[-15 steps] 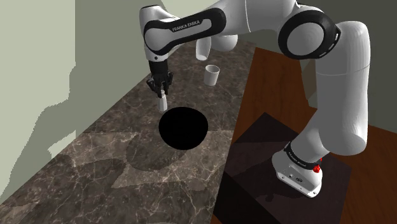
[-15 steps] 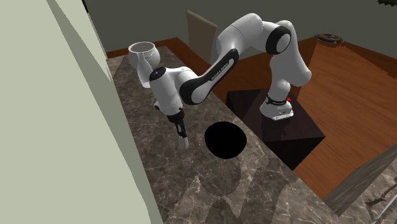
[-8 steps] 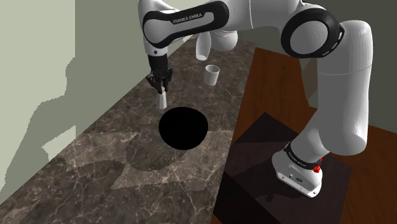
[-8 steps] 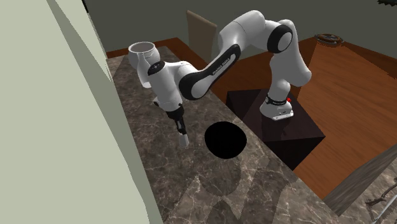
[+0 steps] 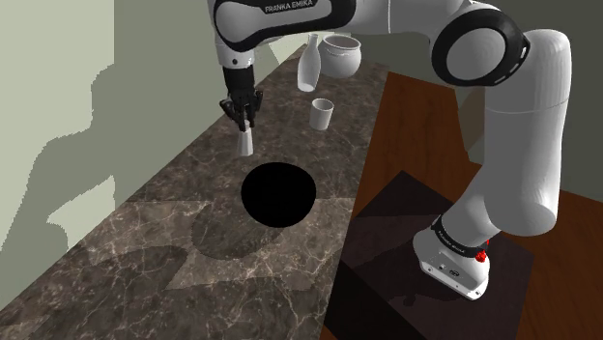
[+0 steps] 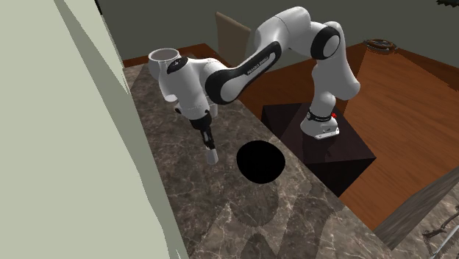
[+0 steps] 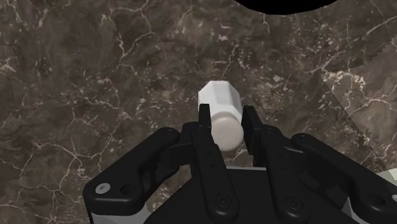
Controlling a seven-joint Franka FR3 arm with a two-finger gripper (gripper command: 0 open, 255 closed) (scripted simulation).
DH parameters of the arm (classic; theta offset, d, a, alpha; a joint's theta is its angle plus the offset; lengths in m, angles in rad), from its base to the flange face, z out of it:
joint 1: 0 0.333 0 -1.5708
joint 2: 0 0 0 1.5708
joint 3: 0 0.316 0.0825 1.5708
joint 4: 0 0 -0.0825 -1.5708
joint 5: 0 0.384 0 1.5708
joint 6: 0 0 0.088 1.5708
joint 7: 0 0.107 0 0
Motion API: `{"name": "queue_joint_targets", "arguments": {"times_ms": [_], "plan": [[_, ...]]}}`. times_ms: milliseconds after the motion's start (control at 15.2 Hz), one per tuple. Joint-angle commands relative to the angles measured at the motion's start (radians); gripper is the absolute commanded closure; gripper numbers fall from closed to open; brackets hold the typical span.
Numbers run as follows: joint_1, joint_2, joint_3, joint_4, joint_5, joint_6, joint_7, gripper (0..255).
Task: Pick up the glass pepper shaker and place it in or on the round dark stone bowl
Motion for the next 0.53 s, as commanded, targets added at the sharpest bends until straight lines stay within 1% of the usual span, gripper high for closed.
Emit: {"name": "queue_joint_targets", "arguments": {"times_ms": [0,462], "plan": [[0.000,-0.006,0.001,0.018,0.000,-0.024,0.002,255],[0.002,-0.013,0.002,0.101,0.001,-0.114,0.009,255]]}}
